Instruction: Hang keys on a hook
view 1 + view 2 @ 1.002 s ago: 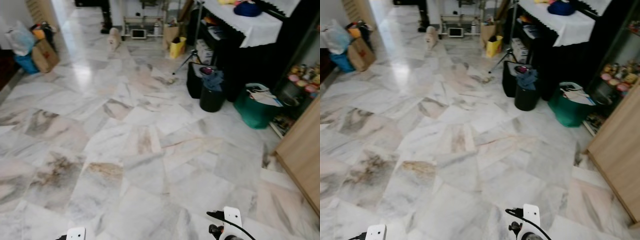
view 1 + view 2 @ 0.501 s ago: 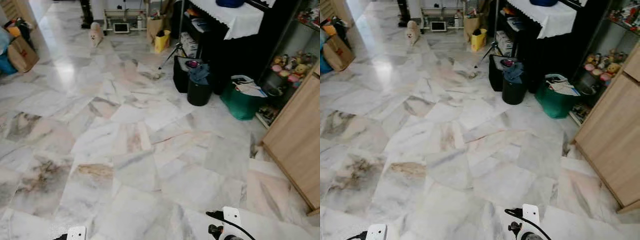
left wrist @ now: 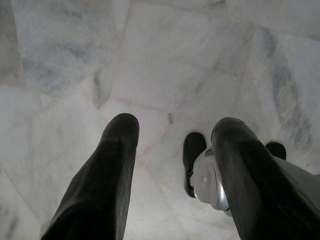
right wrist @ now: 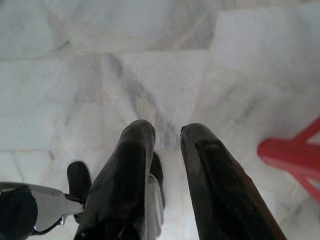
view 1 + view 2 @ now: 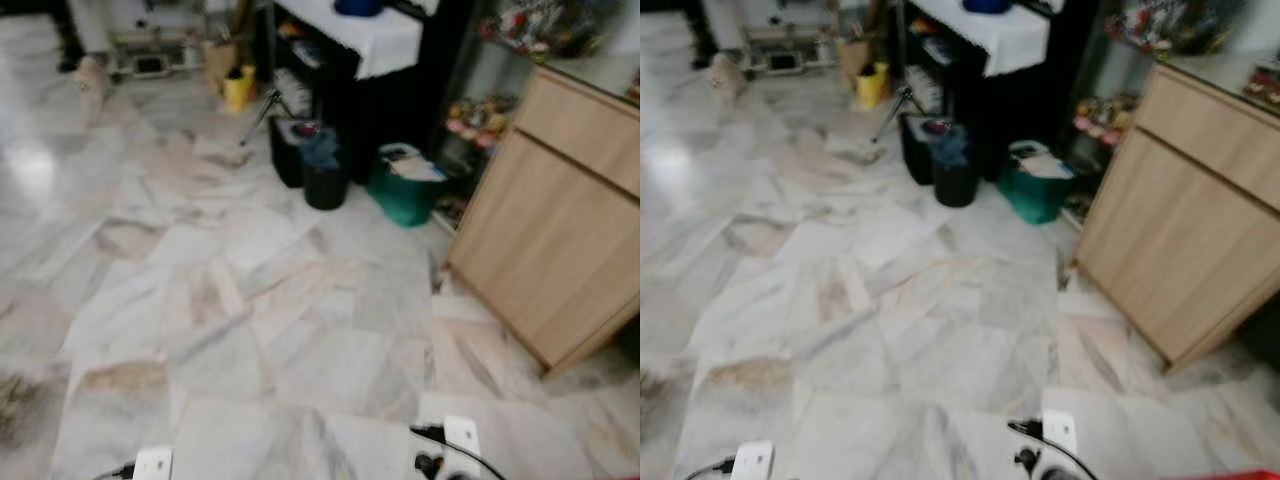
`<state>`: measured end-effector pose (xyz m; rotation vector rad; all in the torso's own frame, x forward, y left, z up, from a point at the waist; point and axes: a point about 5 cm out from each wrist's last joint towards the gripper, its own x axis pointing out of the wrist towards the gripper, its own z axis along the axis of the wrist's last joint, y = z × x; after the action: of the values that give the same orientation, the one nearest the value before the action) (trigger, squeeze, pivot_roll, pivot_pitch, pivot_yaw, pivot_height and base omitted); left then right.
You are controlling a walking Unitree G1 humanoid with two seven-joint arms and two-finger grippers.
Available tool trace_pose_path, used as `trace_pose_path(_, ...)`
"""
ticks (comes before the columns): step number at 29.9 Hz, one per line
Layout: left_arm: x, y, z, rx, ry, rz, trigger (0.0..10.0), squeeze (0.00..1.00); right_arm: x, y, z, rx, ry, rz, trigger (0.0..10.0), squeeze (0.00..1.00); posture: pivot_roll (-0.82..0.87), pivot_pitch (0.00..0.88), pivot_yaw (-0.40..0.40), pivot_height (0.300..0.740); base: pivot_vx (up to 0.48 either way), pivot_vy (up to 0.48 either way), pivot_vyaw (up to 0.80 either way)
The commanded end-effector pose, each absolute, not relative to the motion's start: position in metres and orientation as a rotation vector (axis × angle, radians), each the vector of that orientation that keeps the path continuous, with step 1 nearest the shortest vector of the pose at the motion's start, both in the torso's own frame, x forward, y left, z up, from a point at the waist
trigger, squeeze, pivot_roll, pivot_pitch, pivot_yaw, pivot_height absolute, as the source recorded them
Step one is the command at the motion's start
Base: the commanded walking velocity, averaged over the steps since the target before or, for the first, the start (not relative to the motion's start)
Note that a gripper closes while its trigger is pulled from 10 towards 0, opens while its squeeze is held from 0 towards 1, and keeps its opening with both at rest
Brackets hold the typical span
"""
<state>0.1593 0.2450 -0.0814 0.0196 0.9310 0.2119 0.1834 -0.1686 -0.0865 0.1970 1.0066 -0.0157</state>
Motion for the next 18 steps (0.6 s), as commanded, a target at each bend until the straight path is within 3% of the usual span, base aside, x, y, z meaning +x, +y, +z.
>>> trace_pose_path(1,0.1553,0.2470,-0.0825,0.030,0.943,0.217,10.0,0.00,0.1816,-0.1684,-0.0875,0.189,1.019,-0.013,10.0,0.00,0.07,0.000,-0.041,0.740,0.000,0.000,-0.77)
trace_pose_path(18,0.1571,0.2479,-0.0815,0.043,0.942,0.213,10.0,0.00,0.1764,-0.1663,-0.0902,0.194,1.033,-0.029,10.0,0.00,0.06,0.000,-0.027,0.740,0.000,0.000,-0.77)
